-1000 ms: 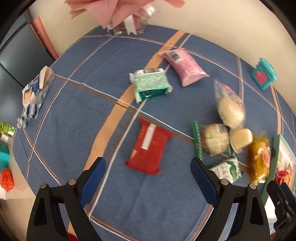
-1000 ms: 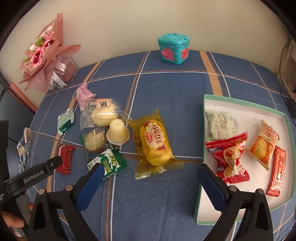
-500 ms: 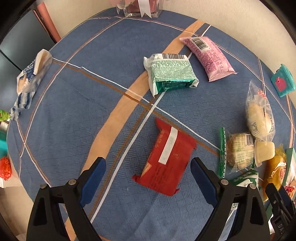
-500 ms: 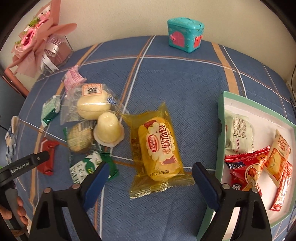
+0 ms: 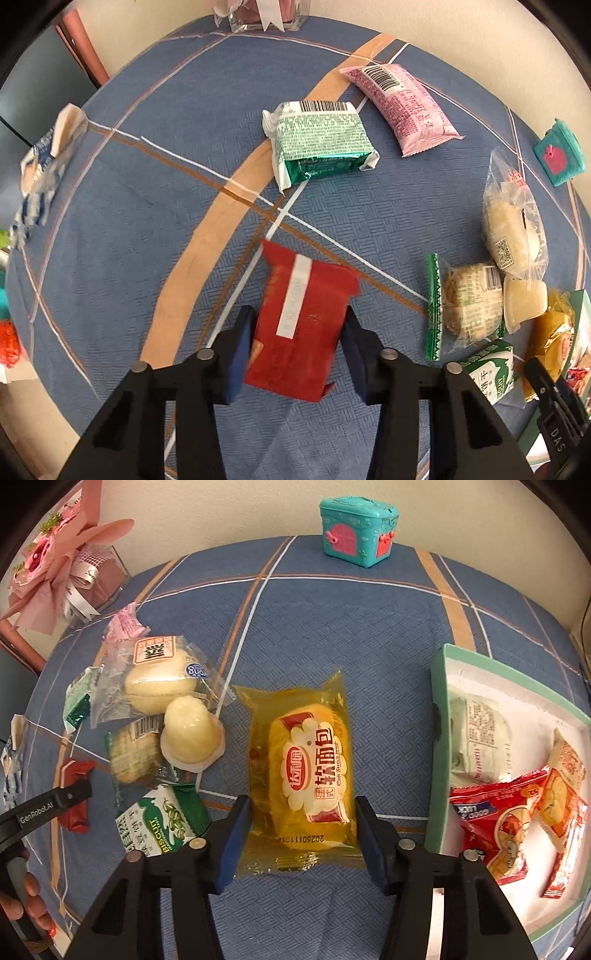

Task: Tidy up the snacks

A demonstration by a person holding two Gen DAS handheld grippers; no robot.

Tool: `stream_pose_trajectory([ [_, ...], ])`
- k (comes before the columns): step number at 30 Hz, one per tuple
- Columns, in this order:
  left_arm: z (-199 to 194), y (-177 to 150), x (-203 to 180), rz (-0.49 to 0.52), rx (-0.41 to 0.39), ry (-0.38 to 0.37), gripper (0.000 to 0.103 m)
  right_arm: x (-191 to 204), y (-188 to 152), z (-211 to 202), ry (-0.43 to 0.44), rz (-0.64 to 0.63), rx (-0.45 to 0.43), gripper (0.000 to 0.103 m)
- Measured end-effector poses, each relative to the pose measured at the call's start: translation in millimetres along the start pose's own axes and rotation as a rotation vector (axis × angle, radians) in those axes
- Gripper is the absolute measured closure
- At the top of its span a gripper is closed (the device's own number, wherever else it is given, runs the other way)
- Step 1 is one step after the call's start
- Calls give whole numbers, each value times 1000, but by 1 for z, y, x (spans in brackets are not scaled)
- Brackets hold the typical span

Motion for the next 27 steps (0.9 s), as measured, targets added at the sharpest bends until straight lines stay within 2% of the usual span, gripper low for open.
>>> stream_pose_trajectory([
  [6, -17, 7, -4, -15, -20, -7, 62, -4, 1, -7, 4, 21, 2, 50],
  [14, -63, 20, -24, 15, -124, -34, 62, -19, 10, -38, 38, 93, -22, 50],
  [18, -85, 21, -36, 32, -162, -54, 62, -34, 12, -51, 41, 156, -4, 50],
  [23, -104, 20, -56, 56, -193, -90, 62, -47, 17, -67, 38, 195, -23, 51],
  [24, -107, 18, -63, 65, -197, -98, 62, -49, 20, -69, 35, 198, -29, 53],
  [25, -109, 17, -68, 72, -201, -104, 62, -52, 21, -75, 34, 200, -38, 63],
  [27, -113, 15, -82, 91, -211, -118, 62, -57, 24, -82, 35, 209, -52, 64],
])
Point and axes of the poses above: each gripper's, at about its wrist camera, not at the fingertips, and z roughly the way its jaws point, x to its left, y to its top, the point moved 9 cm from there along z, roughly the way its jaws point, and after that the axes turned 4 degrees about -y, right-handed, at the moved point
